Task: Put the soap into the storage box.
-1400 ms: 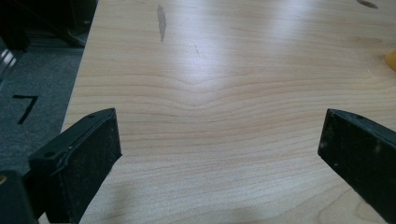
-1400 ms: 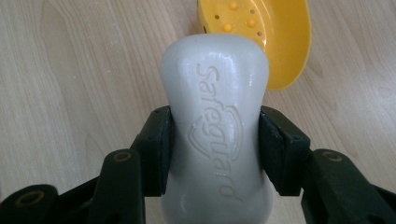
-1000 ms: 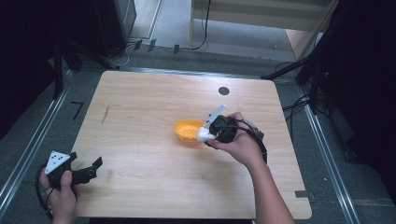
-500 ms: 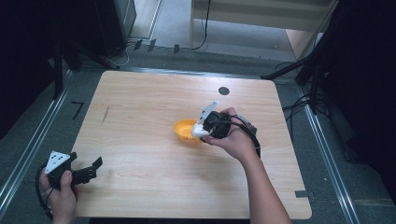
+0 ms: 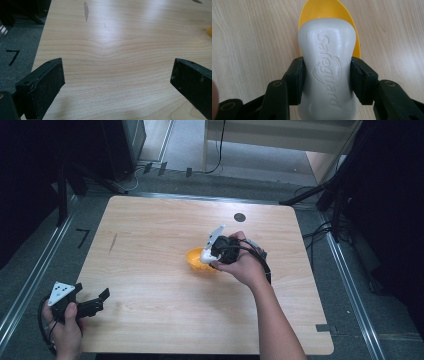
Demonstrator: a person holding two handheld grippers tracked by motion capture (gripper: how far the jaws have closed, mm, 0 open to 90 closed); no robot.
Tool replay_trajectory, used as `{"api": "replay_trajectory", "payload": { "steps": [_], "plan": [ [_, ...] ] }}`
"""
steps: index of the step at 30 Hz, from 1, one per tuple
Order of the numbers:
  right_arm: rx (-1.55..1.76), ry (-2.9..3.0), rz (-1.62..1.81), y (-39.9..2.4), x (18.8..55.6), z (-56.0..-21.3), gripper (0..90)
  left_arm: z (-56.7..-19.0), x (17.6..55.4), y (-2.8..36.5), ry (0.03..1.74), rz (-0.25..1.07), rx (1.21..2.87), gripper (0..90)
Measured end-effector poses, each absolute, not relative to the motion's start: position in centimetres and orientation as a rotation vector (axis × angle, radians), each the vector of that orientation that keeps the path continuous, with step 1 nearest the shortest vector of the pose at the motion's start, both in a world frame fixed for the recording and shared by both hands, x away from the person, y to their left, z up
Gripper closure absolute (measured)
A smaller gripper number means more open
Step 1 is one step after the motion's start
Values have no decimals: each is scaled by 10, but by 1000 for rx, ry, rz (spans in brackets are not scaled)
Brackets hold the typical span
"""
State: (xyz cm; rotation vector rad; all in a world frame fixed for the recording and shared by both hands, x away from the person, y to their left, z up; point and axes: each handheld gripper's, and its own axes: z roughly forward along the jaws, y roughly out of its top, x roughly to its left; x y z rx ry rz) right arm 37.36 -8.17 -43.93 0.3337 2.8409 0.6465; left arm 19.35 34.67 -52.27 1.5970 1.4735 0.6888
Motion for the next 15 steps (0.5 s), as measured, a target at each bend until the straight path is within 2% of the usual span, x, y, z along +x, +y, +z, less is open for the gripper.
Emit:
{"api": "replay_trajectory", "payload": {
  "steps": [15],
  "plan": [
    [282,2845,613,-67,387,-444,504,-523,193,347,1476,691,1598,0]
  ]
}}
